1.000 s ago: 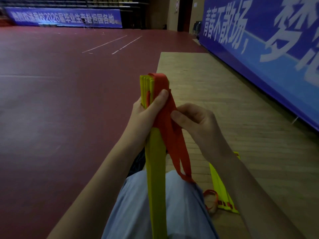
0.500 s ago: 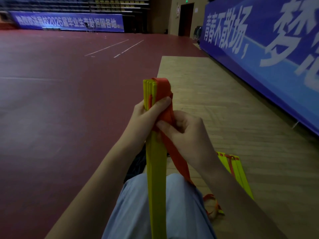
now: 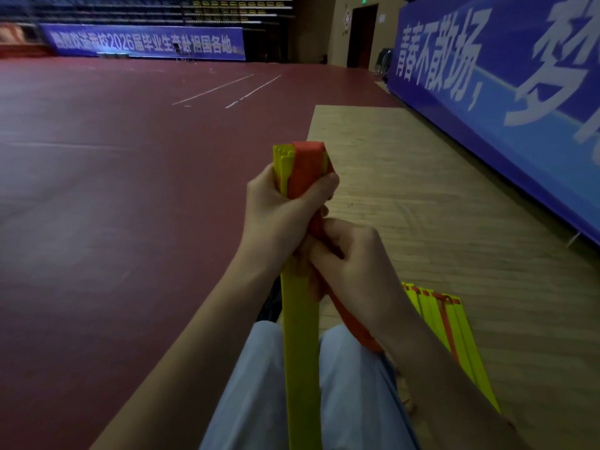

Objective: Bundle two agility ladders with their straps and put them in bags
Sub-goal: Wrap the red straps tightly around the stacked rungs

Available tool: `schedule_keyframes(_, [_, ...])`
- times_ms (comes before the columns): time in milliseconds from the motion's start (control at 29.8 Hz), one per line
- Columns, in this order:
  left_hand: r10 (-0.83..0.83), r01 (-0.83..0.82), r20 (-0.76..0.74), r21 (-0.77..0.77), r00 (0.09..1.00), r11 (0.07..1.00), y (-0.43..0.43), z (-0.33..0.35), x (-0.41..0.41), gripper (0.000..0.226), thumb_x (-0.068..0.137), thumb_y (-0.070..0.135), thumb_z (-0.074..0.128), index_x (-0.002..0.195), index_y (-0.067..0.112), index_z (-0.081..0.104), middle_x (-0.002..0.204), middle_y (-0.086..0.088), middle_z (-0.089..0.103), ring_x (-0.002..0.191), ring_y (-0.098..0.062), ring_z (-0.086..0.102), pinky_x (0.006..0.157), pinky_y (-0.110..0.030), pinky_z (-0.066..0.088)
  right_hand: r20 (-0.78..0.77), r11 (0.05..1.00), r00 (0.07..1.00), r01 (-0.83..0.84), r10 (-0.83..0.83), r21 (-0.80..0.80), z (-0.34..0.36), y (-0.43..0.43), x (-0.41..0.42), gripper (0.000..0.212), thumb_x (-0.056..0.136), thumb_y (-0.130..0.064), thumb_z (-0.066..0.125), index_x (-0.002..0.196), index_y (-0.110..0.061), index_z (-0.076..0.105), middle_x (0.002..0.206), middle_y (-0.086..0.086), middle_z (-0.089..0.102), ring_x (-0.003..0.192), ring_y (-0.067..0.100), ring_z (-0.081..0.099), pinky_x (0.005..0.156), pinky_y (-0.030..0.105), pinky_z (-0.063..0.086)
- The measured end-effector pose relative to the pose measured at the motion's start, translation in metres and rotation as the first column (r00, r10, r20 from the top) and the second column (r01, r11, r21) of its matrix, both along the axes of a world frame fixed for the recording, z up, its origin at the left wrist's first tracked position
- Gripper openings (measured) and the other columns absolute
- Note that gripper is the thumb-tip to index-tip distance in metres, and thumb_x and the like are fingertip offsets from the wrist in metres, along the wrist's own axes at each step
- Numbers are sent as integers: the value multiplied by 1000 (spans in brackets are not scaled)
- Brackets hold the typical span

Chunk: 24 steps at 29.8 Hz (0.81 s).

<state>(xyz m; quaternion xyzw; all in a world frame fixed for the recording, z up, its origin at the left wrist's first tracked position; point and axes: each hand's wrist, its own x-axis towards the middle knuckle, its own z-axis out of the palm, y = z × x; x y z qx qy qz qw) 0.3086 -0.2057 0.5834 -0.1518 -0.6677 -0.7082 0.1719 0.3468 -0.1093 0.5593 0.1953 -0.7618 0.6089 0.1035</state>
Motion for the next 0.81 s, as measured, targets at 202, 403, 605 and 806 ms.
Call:
schedule_keyframes(202, [-143,137,70,86,987,987,-11,4,-4,12,81,9,65,73,12,57,50,2,61,48,-10,60,48,-23,50,51,990,994,94,-100,102,-10,16,-3,23,82,-40,56,68,-22,53,47,-13,56,41,1,51,44,11,36])
schedule_keyframes(403, [-413,395,73,179,908,901,-21,2,-13,19,69,17,69,74,7,55,55,2,57,47,-10,57,46,-24,50,183,982,972,-169,151,87,-3,15,-15,23,68,-47,50,81,-29,57,46,-20,55,45,-5,51,46,8,37])
schedule_keyframes(605, [-693,664,36,256,720,703,-23,0,-23,40,46,43,87,76,19,75,68,3,68,65,-11,68,61,-24,55,126,971,975,-199,183,134,3,14,-11,31,84,-35,48,57,-20,47,37,-14,44,37,-1,41,43,8,31])
schedule_keyframes(806, [-389,397,149,-24,909,917,-27,6,-15,47,53,50,80,87,21,65,74,9,64,66,-2,62,64,-20,50,-59,945,997,-35,57,326,-5,11,-5,36,81,-47,35,56,-21,39,42,-9,35,39,7,35,44,15,28])
